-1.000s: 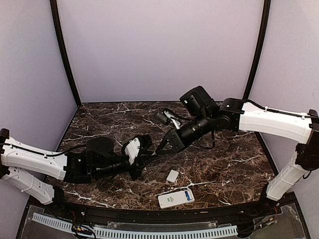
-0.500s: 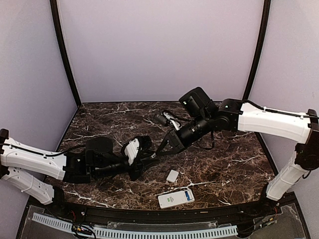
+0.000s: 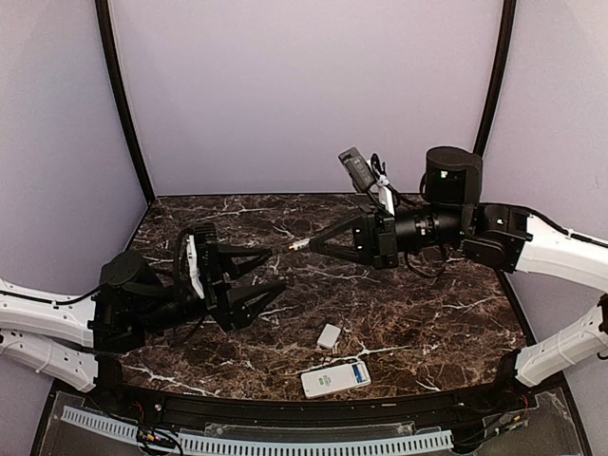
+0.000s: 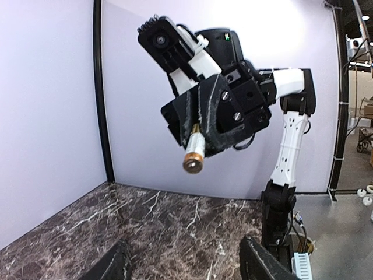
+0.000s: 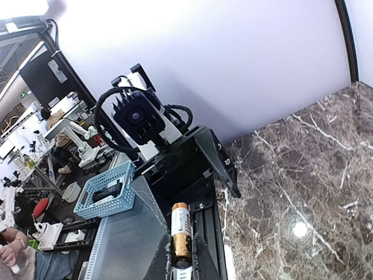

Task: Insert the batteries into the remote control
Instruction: Pass from the right arm to the left

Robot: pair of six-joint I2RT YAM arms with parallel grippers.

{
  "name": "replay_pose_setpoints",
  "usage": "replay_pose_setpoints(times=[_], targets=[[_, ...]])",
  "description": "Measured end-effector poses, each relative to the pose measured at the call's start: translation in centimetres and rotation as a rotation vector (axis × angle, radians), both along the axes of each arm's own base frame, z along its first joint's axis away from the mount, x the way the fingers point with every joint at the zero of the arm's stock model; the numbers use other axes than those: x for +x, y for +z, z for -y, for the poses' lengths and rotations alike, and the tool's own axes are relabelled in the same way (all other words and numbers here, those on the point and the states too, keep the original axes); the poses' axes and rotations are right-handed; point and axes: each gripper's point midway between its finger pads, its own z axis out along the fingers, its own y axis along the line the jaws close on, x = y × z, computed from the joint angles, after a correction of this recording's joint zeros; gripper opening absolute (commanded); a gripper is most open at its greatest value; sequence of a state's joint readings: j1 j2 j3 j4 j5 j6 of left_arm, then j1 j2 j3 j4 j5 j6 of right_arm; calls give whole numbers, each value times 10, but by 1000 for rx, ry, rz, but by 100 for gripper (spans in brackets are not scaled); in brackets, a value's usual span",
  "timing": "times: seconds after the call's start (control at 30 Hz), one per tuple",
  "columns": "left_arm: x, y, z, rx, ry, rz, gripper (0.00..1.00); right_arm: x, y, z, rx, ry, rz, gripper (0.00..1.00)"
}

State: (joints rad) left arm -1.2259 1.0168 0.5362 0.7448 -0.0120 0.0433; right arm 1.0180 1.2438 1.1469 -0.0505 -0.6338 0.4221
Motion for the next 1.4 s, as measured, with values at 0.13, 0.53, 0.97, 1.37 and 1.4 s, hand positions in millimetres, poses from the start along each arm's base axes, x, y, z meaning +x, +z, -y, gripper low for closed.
replay_pose_setpoints(times=[0.13, 0.53, 0.97, 1.37, 1.4], targets=[[-8, 28, 4, -82, -56, -2, 52, 1, 13, -2, 74, 1, 47, 0], [-17, 58, 19, -150, -148, -15, 29, 1, 5, -6, 86, 7, 54, 0], [-7, 53, 18, -130, -89, -10, 45, -3, 6, -5, 97, 29, 59, 0], [-3, 50, 17, -104, -53, 20, 26, -3, 7, -5, 99, 29, 60, 0], [-3, 50, 17, -103, -54, 19, 25, -3, 7, -5, 99, 29, 60, 0]])
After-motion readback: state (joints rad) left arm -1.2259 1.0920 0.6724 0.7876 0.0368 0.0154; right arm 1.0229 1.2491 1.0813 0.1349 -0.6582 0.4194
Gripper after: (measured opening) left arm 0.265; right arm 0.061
